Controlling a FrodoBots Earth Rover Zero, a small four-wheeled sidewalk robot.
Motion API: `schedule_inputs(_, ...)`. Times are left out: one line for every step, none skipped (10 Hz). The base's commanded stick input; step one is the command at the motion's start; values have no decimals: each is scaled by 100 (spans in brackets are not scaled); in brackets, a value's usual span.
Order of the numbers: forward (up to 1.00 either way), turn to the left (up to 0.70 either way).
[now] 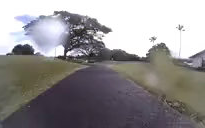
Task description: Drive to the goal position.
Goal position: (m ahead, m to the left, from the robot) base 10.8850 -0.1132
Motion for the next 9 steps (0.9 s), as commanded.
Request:
schedule_inputs(85,0)
schedule_inputs(85,0)
schedule_inputs(85,0)
schedule_inputs(85,0)
schedule_inputs(85,0)
schedule_inputs(85,0)
schedule_inputs(85,0)
schedule_inputs(85,0)
schedule_inputs(85,0)
